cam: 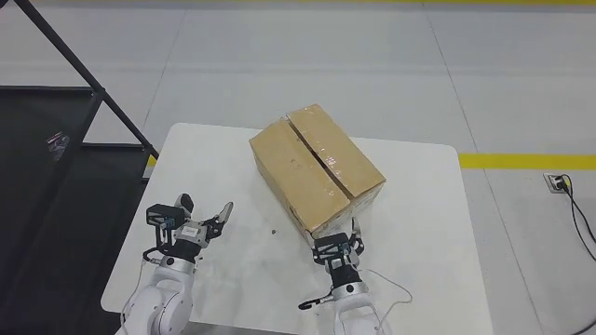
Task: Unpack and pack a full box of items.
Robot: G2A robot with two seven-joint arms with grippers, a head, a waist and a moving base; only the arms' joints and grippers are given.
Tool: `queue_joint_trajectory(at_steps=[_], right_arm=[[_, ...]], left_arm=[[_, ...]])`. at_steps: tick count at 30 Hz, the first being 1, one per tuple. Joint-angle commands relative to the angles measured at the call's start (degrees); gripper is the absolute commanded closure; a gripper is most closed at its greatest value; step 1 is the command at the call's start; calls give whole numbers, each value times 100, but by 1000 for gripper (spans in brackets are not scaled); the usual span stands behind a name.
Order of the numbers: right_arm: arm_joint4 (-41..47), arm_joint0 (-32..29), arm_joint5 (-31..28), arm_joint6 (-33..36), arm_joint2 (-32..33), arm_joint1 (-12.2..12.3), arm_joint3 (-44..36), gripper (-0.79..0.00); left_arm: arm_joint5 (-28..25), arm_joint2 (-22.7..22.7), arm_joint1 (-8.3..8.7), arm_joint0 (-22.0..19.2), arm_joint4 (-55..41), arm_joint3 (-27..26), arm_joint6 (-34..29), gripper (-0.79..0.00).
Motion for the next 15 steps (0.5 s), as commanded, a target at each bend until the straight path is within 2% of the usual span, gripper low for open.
queue_joint_trajectory(at_steps=[1,15], right_arm=[[91,39,3,-50,32,-30,82,-785],[217,-91,-431,-182,610,-35,58,-785]], left_arm=[[7,-6,-3,12,-7,2,14,-785],[33,54,-30,-8,39,22,28,-785]])
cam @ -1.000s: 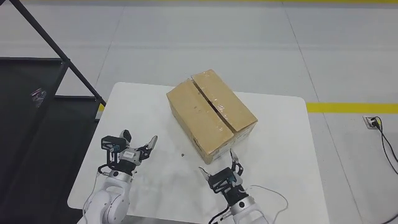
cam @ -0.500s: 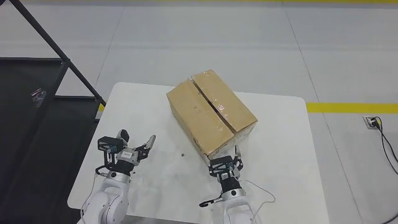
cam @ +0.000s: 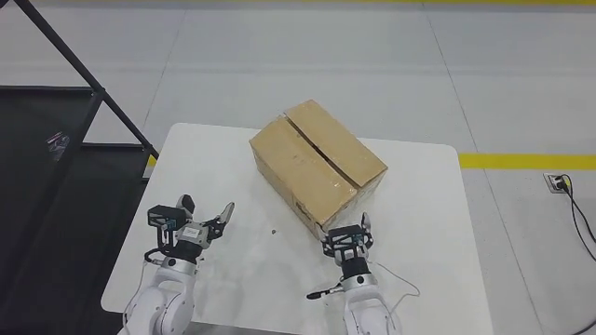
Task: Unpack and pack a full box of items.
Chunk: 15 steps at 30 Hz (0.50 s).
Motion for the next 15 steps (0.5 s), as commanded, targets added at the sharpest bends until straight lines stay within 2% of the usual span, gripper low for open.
queue_joint_trajectory(at_steps=[1,15], right_arm=[[2,-42,-45,2,98,8,-38,-785],[147,-252,-453,140,816,65,-281,-785]], left_arm=[[-6,4,-2,-6,10,3,-2,-785],[-8,2,-28,-60,-61,69,31,-785]])
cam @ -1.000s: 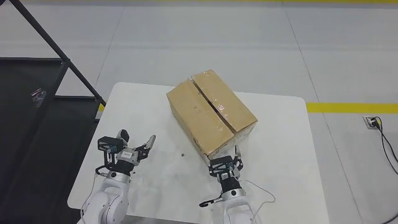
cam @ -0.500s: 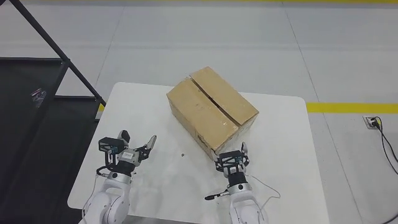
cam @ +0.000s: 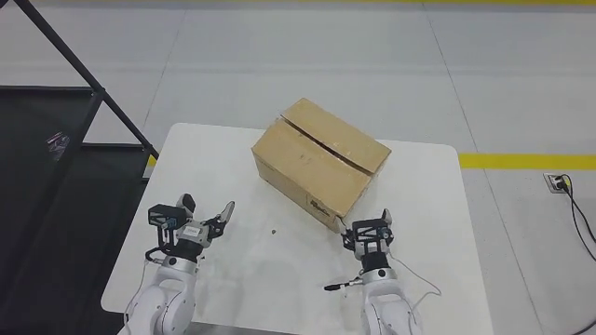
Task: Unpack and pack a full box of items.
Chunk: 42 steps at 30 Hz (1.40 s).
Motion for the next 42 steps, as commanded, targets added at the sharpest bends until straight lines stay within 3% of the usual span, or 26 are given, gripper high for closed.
queue_joint_trajectory(at_steps=[1,7,10,18,23,29,34,37,42], right_arm=[[47,-14,-27,11,96,3,-22,-785],[329,-93,-80,101,333,-4,-159,-785],[716,-191,-469,228,491,8,-449,-785],[716,-191,-469,228,491,8,-449,-785],[1135,-209,-916,277,695,19,-933,-785],[2862,348,-1947,1386,1435,60,-956,-785],[4343,1130,-2478,2465,1866,81,-167,-785],[4407,1467,-2929,2938,2000,137,249,-785],[4407,1467,-2929,2938,2000,137,249,-785]], left_arm=[[5,-2,-3,-10,-7,11,3,-785],[6,-16,-12,-42,-36,45,11,-785],[0,-35,-15,-54,-52,81,25,-785],[2,-55,-22,-108,-64,161,-43,-785],[-35,41,-36,-195,5,158,-104,-785],[-20,120,-51,-233,78,220,-117,-785],[35,102,-62,-208,20,258,-41,-785],[77,57,-66,-188,-49,293,-12,-785],[136,1,-69,-153,-87,361,-29,-785]])
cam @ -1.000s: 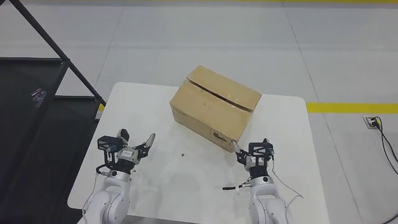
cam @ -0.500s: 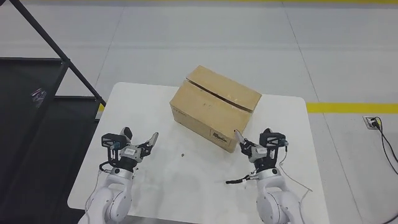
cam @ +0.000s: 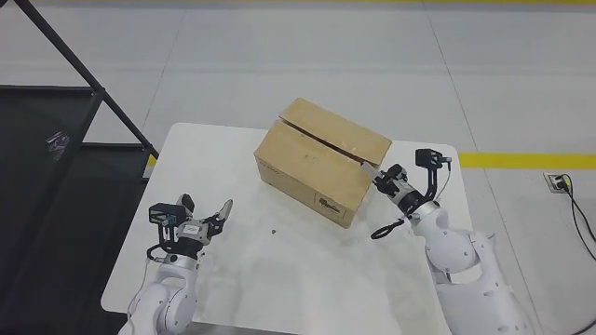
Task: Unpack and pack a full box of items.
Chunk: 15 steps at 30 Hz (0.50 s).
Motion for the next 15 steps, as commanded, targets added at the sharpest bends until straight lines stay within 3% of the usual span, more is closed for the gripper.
queue_joint_trajectory(at_steps=[1,5,9,15], right_arm=[[5,-1,2,-2,0,0,-1,-785],[-122,-72,23,-199,-49,-1,-62,-785],[435,-52,-191,-458,31,-12,88,-785],[1616,137,-784,536,234,47,488,-785]], left_arm=[[16,-2,-4,0,-26,27,-21,-785],[21,95,-20,-64,38,60,-78,-785],[42,168,-33,-116,129,25,-93,-785],[93,103,-36,-117,105,30,-83,-785]])
